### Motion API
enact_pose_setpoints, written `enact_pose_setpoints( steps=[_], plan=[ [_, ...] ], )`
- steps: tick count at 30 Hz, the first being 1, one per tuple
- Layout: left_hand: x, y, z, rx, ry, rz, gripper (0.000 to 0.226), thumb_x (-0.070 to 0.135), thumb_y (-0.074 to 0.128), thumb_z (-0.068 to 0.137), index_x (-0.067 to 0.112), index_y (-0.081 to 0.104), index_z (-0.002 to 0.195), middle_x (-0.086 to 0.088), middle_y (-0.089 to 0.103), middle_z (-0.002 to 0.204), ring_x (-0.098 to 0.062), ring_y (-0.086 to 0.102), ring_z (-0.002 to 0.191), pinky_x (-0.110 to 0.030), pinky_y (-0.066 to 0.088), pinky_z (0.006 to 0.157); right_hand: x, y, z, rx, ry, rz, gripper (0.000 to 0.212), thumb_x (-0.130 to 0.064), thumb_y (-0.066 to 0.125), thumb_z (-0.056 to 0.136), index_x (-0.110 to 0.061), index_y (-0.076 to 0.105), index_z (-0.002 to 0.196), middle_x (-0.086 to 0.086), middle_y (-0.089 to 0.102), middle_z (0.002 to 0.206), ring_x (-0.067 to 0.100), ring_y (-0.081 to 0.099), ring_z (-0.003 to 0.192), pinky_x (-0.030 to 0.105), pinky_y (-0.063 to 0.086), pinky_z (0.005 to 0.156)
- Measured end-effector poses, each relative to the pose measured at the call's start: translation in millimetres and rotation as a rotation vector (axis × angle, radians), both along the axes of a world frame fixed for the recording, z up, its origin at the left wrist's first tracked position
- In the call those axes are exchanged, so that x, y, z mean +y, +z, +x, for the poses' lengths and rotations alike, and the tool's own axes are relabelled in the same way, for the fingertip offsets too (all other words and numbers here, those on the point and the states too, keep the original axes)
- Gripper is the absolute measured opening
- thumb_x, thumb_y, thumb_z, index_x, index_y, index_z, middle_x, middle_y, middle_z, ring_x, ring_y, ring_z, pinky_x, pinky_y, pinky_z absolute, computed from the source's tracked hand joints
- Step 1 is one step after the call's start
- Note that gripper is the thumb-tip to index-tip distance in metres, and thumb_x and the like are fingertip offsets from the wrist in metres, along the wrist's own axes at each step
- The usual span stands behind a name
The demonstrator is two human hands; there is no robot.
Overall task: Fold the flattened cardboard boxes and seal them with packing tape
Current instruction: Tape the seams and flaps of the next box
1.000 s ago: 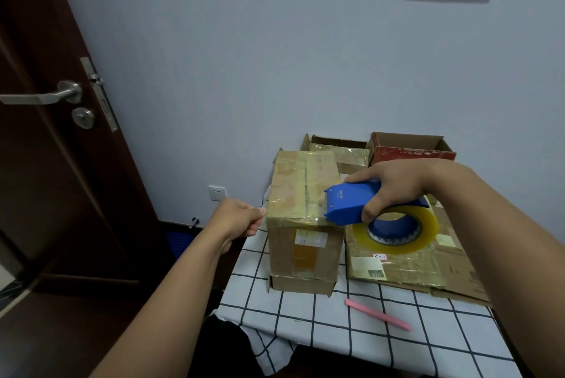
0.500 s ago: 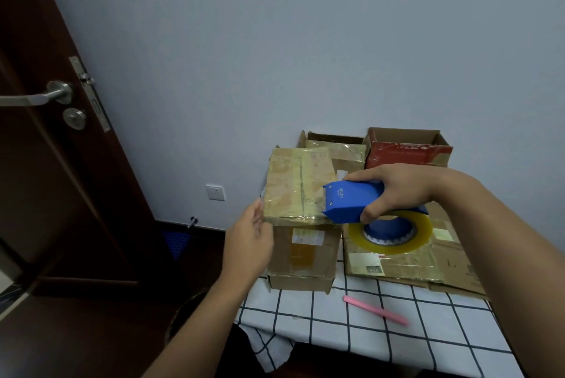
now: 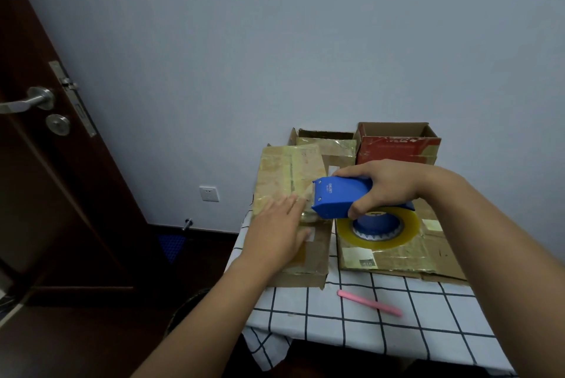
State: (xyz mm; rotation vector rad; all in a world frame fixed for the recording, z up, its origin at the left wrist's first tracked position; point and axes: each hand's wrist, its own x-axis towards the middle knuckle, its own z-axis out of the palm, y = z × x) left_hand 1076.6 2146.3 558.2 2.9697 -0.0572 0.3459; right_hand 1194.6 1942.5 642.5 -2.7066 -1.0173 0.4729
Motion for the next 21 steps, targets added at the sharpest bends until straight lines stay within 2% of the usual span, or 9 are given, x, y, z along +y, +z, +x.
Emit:
enact_pose_setpoints(
  steps=[3, 9, 13, 17, 21],
  plan=[
    [1.4, -4.2, 2.1, -0.044, 0.013, 0.014, 0.055, 0.044, 0.046, 0.100, 0.029, 0.029, 0.150, 0.004, 0.030, 0.158, -0.014, 0.027, 0.144, -0.031, 0.017, 0.118, -5.6, -6.9, 0.7, 0.002, 0.002, 0.056, 0.084, -0.055, 0.076, 0.075, -0.047, 0.033, 0.147, -0.016, 0.044, 0.129, 0.014, 0.049, 0.111, 0.031, 0.041, 0.093],
    [11.7, -10.1, -1.5, -0.006, -0.001, 0.062, 0.058, 0.048, 0.040, 0.101, 0.030, 0.024, 0.154, 0.005, 0.025, 0.160, -0.015, 0.024, 0.146, -0.030, 0.014, 0.119, -22.0, -19.2, 4.4, 0.004, 0.048, 0.138, 0.078, -0.054, 0.077, 0.076, -0.050, 0.037, 0.144, -0.017, 0.048, 0.128, 0.012, 0.051, 0.109, 0.030, 0.043, 0.088],
    [22.5, -11.4, -4.2, 0.013, 0.025, 0.035, 0.057, 0.048, 0.040, 0.101, 0.034, 0.024, 0.153, 0.003, 0.027, 0.160, -0.018, 0.025, 0.146, -0.034, 0.018, 0.118, -50.1, -24.1, 14.4, 0.017, 0.000, 0.087, 0.087, -0.065, 0.071, 0.064, -0.051, 0.037, 0.143, -0.013, 0.049, 0.129, 0.012, 0.052, 0.107, 0.029, 0.042, 0.085],
    [12.5, -9.4, -6.7, 0.004, 0.003, 0.126, 0.053, 0.043, 0.038, 0.103, 0.045, 0.019, 0.152, -0.004, 0.031, 0.158, -0.026, 0.029, 0.144, -0.039, 0.023, 0.117, -61.7, -27.0, 14.2, 0.002, -0.009, 0.057, 0.081, -0.057, 0.076, 0.075, -0.049, 0.035, 0.145, -0.012, 0.047, 0.127, 0.015, 0.050, 0.107, 0.029, 0.040, 0.085],
    [8.0, -8.7, -2.7, 0.027, 0.014, 0.147, 0.050, 0.043, 0.038, 0.103, 0.047, 0.023, 0.150, -0.004, 0.030, 0.158, -0.025, 0.028, 0.144, -0.041, 0.018, 0.118, -57.7, -30.0, 10.9, 0.002, 0.010, -0.028, 0.086, -0.061, 0.073, 0.071, -0.052, 0.031, 0.146, -0.012, 0.043, 0.127, 0.018, 0.048, 0.110, 0.037, 0.044, 0.093]
  ],
)
